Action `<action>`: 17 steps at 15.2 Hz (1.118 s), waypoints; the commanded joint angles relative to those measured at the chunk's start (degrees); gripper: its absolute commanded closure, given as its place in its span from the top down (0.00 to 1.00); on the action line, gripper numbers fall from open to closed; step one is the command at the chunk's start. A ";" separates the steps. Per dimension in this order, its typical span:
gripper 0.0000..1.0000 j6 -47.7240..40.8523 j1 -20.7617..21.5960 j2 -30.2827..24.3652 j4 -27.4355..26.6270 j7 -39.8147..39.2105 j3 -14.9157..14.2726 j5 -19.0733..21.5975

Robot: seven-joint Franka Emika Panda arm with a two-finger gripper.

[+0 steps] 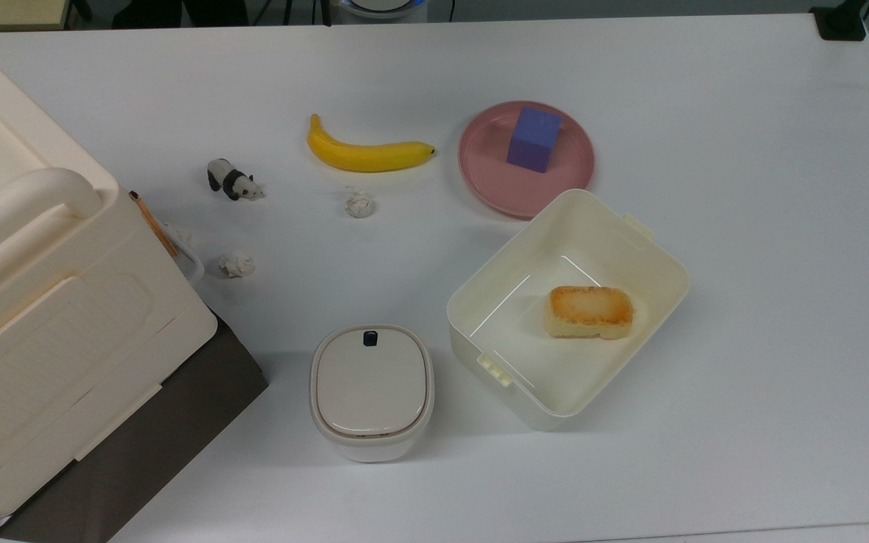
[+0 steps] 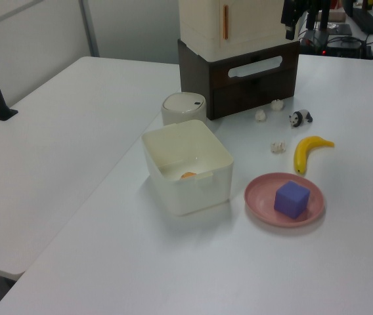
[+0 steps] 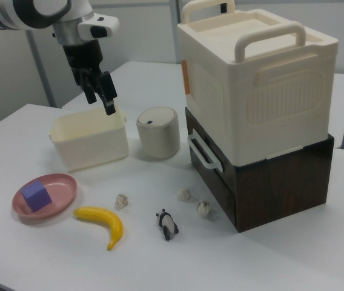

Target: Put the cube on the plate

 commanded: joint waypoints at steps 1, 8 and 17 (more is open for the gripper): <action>1.00 -0.01 0.96 -0.11 0.26 -0.20 -0.76 1.37; 1.00 -1.94 0.52 -0.20 1.14 -0.28 -1.37 1.80; 1.00 -2.13 0.60 0.77 1.32 -10.48 -1.20 2.86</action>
